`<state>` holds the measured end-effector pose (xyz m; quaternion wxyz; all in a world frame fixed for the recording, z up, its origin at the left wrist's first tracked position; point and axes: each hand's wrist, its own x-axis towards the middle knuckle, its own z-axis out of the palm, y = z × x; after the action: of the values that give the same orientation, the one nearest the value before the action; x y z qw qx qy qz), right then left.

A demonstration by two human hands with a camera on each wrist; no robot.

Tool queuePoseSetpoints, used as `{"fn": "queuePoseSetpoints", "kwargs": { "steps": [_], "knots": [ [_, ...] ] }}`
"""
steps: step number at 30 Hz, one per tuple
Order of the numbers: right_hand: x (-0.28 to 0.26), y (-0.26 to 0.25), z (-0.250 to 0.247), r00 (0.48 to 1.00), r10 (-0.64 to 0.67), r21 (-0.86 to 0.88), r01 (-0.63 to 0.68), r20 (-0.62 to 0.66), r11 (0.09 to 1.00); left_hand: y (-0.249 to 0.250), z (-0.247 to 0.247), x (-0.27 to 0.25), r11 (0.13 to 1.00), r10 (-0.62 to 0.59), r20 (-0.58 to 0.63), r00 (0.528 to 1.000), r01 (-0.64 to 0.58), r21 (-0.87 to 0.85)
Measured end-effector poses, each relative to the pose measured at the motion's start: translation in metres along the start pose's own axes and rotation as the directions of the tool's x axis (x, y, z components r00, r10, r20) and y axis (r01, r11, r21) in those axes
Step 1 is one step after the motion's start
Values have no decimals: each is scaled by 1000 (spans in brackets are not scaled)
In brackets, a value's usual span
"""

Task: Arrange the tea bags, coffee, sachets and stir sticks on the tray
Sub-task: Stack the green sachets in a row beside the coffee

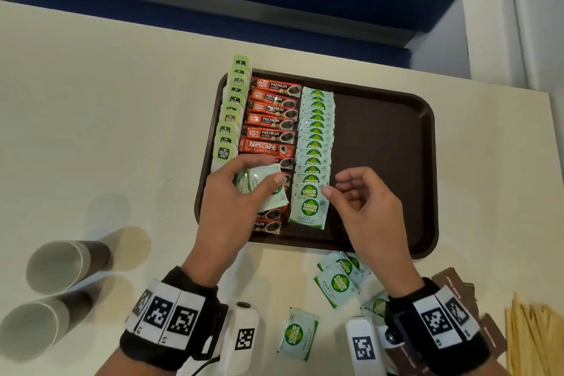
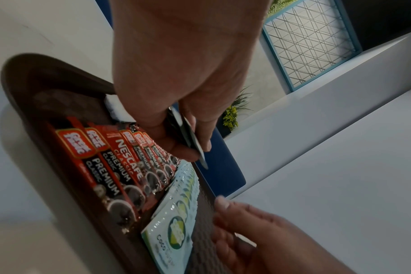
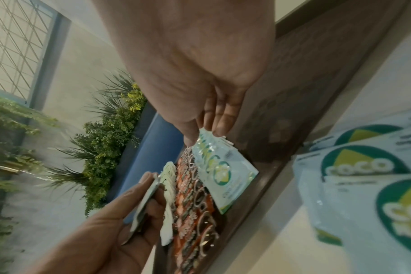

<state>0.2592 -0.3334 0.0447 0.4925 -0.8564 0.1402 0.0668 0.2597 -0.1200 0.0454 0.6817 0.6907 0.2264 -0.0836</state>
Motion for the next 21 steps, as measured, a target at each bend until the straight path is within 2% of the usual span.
{"fn": "queuePoseSetpoints", "kwargs": {
  "steps": [2, 5, 7, 12, 14, 17, 21],
  "knots": [
    [-3, -12, 0, 997, 1, 91, -7, 71, 996, 1, 6, -1, 999, 31, 11, 999, -31, -5],
    [-7, -29, 1, 964, 43, 257, -113, 263, 960, 4, 15, -3, 998, 70, 30, 997, -70, -5],
    [-9, -36, 3, 947, 53, 306, -155, 318, 939, 5, 20, -3, 996, 88, 39, 995, -88, -11],
    [-7, -34, 2, 949, 116, 372, -225, 294, 901, 9, 17, -5, 991, 13, 177, 984, 12, -137],
    [-6, -31, -1, 947, 119, 385, -234, 300, 893, 8, 12, -4, 995, 7, 211, 977, 14, -99],
    [-8, -25, -3, 943, 119, 396, -243, 312, 885, 6, 6, -3, 1000, 13, 196, 981, -10, -18],
    [-2, -14, -14, 975, 80, 322, -145, 206, 935, 5, 2, -1, 1000, 15, 152, 988, -13, -17]
  ]
}}
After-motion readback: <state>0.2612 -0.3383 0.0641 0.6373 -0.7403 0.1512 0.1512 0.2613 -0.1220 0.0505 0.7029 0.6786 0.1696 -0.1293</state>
